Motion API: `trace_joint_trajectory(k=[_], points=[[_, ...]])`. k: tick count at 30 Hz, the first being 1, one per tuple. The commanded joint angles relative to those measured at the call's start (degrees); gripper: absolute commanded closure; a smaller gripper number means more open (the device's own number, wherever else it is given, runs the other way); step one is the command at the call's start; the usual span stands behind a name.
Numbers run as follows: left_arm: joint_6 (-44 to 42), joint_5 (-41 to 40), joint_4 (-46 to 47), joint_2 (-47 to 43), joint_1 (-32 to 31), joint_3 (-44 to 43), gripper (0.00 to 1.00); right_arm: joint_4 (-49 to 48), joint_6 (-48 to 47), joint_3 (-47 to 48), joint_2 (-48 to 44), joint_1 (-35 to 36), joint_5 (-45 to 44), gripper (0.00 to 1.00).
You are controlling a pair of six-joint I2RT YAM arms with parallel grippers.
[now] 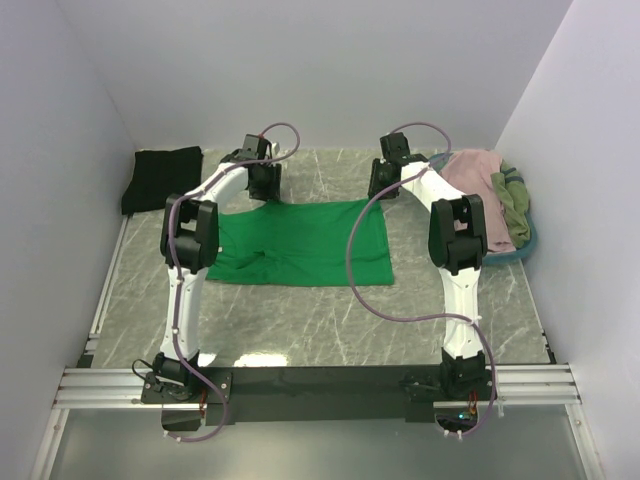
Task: Fold and stack the tank tops
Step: Fold the tank top
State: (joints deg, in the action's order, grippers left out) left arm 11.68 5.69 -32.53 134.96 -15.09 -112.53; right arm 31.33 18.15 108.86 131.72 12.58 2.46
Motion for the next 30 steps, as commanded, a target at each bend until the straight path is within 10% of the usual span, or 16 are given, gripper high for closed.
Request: trace_joint_trajectory(k=[1,30], points=[[-0.52,-0.51,0.10,0.40,-0.29,-1.73,0.52,-0.66,0.13,1.88,0.82,-0.27,0.18,0.59],[9.05,-1.39,16.88,-7.24,-0.29,11.35,0.79,-5.57,0.92,-3.38,-2.25,-0.36,-0.26,0.94]])
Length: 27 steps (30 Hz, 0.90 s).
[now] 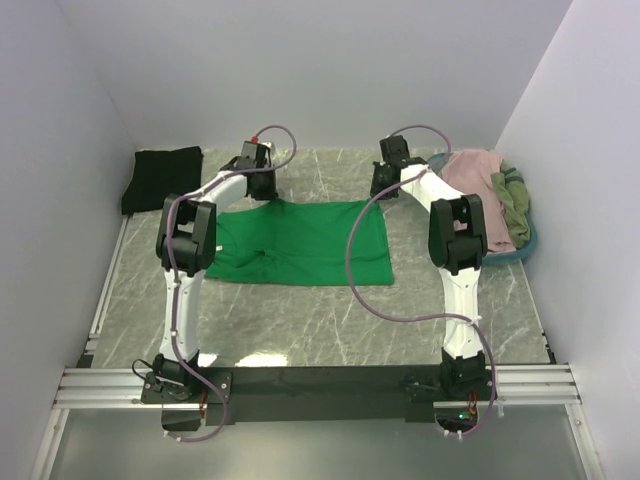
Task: Fold and stack the tank tops
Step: Fold the tank top
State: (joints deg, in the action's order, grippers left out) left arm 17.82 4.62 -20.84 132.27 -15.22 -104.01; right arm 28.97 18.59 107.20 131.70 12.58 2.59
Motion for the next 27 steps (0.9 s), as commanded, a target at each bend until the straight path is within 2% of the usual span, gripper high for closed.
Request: trace_joint_trajectory(k=[1,4,6,14,27], points=[[3.44,-0.40,6.15,-5.52,-0.16,3.63,0.80,-3.48,0.57,-2.08,-2.76,-0.19,-0.22,0.95],[4.94,-1.02,9.76,-7.72,-0.16,6.88,0.83,-5.15,0.92,-3.83,-4.07,-0.27,-0.04,0.99],[5.73,-1.72,11.86,-8.69,-0.16,8.81,0.89,-6.72,1.19,-5.41,-5.22,-0.27,-0.04,1.00],[6.96,-3.30,17.06,-13.26,-0.42,15.66,0.99,-11.39,1.89,-11.65,-9.97,-0.27,-1.01,1.00],[8.10,-6.55,24.00,-21.60,-2.18,27.62,0.99,-17.80,3.56,-24.05,-19.98,-0.10,-2.33,1.00]])
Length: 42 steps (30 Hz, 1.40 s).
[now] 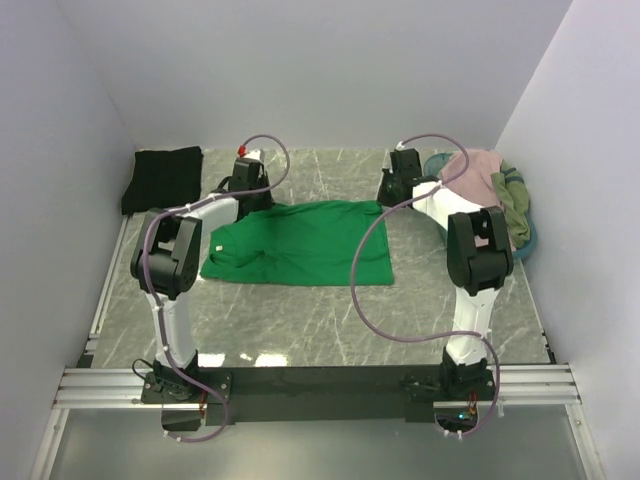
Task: Fold and stack the tank tops
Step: Fold the tank top
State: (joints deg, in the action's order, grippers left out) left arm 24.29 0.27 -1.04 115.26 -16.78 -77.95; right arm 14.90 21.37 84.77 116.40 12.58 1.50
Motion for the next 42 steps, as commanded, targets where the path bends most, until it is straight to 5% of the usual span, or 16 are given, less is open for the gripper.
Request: trace_joint_trajectory(k=[1,20,42], points=[[2.07,-2.90,4.38,-5.22,-0.71,2.27,0.99,-3.99,0.96,-2.85,-5.21,-0.10,-1.41,1.00],[9.36,-14.68,7.45,-14.89,-6.60,17.92,0.99,-4.44,3.33,-14.89,-15.59,0.95,-3.52,1.00],[12.00,-17.41,10.35,-22.10,-7.66,26.89,0.99,-5.93,4.65,-22.98,-18.93,2.27,-5.89,1.00]])
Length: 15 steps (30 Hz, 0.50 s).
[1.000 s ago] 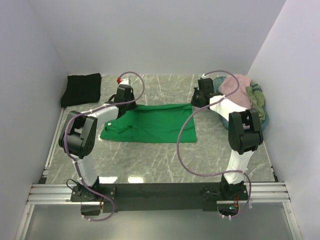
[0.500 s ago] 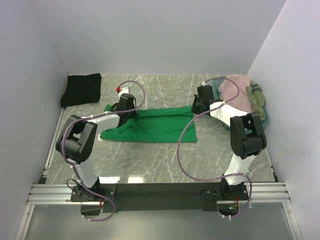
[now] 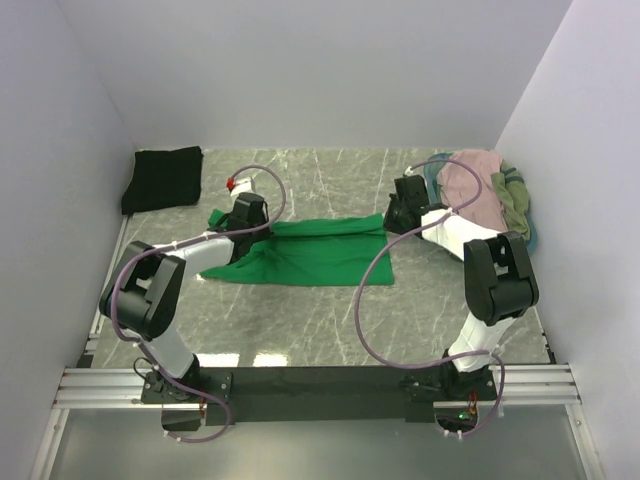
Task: Fold and stack the tank tops
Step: Fold the tank top
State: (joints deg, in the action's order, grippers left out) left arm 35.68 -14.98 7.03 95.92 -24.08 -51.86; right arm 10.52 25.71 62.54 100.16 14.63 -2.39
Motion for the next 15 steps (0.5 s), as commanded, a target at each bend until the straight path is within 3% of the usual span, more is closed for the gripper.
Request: trace_joint_trajectory(k=[1,15], points=[[0.44,-2.16,2.64,-2.93,-0.45,1.57,0.99,-1.47,0.21,-0.84,-2.86,0.31,-1.91,1.00],[1.85,-2.77,2.90,-5.57,-1.06,5.10,0.99,-2.79,1.18,-5.41,-6.20,0.40,-2.18,1.00]])
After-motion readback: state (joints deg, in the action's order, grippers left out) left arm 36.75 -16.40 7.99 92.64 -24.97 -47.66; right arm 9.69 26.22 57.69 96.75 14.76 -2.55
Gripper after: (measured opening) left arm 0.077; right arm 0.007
